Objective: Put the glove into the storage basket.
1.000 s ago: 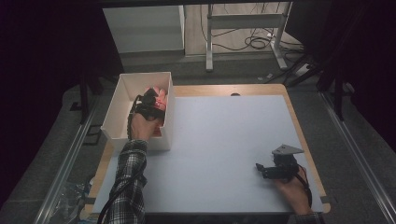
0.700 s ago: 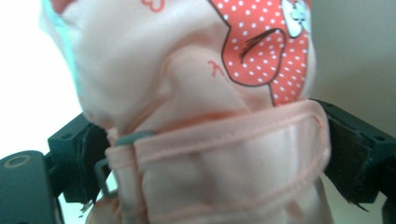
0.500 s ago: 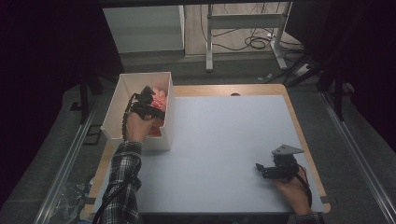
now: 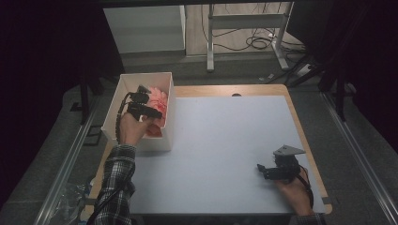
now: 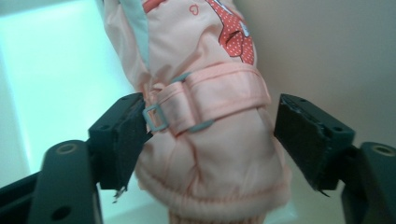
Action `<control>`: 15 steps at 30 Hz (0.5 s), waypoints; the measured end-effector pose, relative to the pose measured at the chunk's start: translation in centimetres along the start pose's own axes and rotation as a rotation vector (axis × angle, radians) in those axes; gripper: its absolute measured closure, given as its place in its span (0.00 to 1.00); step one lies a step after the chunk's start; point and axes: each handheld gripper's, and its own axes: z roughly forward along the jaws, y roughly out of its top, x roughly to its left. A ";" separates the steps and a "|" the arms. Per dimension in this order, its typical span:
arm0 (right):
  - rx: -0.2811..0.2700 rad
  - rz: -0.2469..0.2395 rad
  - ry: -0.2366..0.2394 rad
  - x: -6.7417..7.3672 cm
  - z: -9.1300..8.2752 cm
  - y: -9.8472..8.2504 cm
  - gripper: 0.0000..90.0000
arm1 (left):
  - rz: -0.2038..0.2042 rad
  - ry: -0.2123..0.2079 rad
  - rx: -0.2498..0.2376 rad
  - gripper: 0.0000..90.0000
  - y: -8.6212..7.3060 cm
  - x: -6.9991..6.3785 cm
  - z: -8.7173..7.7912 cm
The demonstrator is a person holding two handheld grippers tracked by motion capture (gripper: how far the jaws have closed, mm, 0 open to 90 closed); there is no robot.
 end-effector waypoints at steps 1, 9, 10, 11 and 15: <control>0.000 -0.001 0.000 0.0 0.0 0.0 0.14 | 0.002 -0.001 -0.008 0.30 -0.1 0.0 -0.2; 0.000 0.000 -0.001 0.0 0.0 0.0 0.14 | 0.021 -0.031 -0.069 0.22 -1.1 -0.4 -1.7; 0.000 0.000 -0.001 0.0 0.0 0.0 0.14 | 0.029 -0.025 -0.071 0.22 -1.2 -0.5 -1.8; 0.000 -0.001 -0.001 0.0 0.0 0.0 0.14 | 0.036 -0.022 -0.078 0.21 -1.4 -0.6 -2.1; -0.001 0.000 -0.001 0.0 0.0 0.0 0.14 | 0.054 -0.004 -0.118 0.16 -2.3 -0.8 -3.3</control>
